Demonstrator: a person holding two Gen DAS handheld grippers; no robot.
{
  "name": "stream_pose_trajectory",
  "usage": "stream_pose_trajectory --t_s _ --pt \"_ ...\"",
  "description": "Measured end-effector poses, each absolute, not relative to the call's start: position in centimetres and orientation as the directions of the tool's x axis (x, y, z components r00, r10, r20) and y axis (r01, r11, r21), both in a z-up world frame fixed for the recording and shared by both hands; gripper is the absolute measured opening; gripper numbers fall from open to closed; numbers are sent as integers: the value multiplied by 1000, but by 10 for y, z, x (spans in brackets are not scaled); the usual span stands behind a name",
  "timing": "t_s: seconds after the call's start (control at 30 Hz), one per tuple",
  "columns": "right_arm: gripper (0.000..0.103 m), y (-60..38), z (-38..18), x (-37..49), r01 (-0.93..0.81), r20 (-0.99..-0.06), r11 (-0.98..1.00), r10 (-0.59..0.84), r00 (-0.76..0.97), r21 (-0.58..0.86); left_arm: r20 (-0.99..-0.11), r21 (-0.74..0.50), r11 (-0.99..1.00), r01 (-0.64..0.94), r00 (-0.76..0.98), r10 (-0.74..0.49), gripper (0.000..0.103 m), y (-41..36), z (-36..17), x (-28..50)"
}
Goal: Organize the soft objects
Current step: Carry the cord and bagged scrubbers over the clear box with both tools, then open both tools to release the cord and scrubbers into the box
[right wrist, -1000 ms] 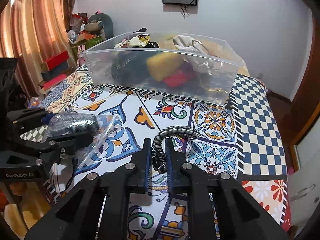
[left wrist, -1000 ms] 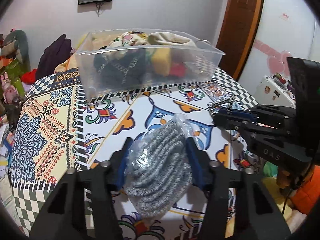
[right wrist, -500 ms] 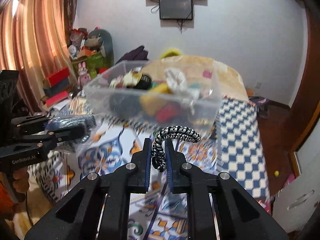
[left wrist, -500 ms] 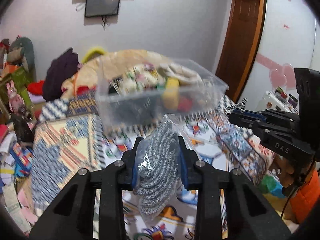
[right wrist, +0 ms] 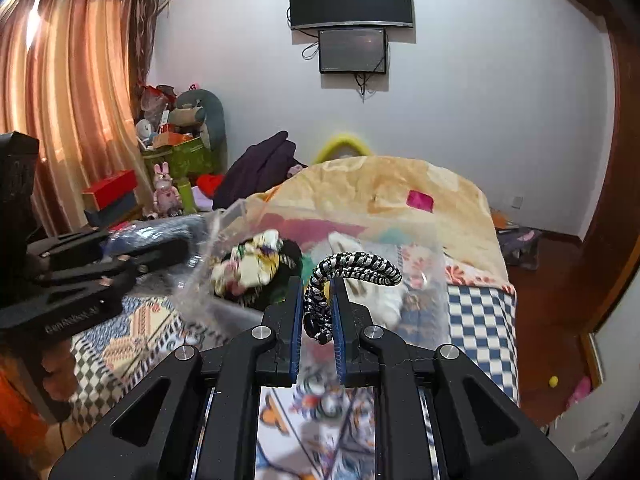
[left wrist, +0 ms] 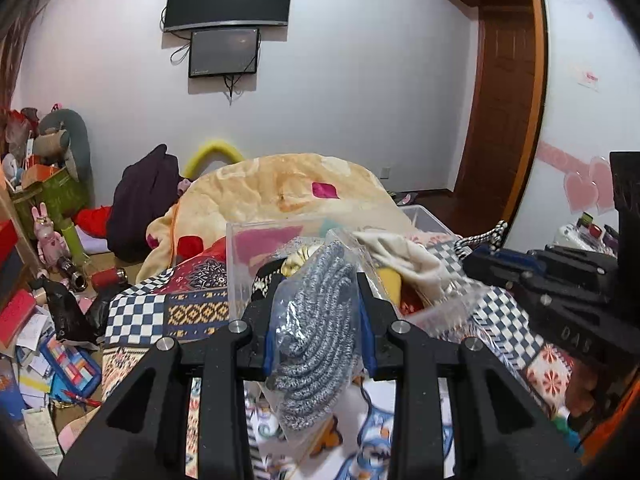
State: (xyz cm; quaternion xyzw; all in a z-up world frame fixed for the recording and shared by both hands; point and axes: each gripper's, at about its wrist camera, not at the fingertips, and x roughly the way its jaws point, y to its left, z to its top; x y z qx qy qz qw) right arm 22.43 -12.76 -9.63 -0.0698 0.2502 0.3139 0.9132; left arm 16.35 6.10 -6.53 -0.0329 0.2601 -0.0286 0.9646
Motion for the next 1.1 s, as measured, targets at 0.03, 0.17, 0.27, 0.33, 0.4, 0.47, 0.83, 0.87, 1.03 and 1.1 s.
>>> stream_pose_trajectory --t_s 0.03,0.17,0.27,0.33,0.4,0.47,0.83,0.87,1.03,1.1 --pt "12 -122 -96 229 -617 -506 787 545 669 31 -502 -75 997 37 862 -70 32 61 -66 171" --pt "12 -107 -103 244 -615 -538 788 533 654 32 -515 -23 1000 -9 857 -4 32 65 -74 194" --pt "12 -102 -114 260 -615 -571 786 533 625 60 -546 -64 998 -9 838 -27 32 73 -85 209" --pt "13 -101 -122 265 -617 -595 785 525 609 61 -562 -93 996 5 825 -57 32 74 -91 216" --pt "16 -101 -130 268 -612 -618 787 517 592 73 -569 -97 995 19 819 -71 32 70 -96 220" --pt "16 -103 -135 269 -617 -635 782 519 573 83 -572 -88 996 16 818 -64 33 67 -98 224" --pt "47 -126 -125 251 -620 -630 780 523 574 82 -582 -69 998 15 811 -52 62 61 -100 210" --pt "48 -129 -124 249 -624 -627 777 529 571 88 -578 -62 998 24 814 -56 63 59 -99 206" --pt "48 -144 -115 236 -630 -614 771 544 573 96 -554 -42 998 49 830 -64 64 51 -89 181" --pt "48 -149 -109 230 -629 -595 772 548 588 89 -536 -47 997 55 841 -72 64 50 -81 169"
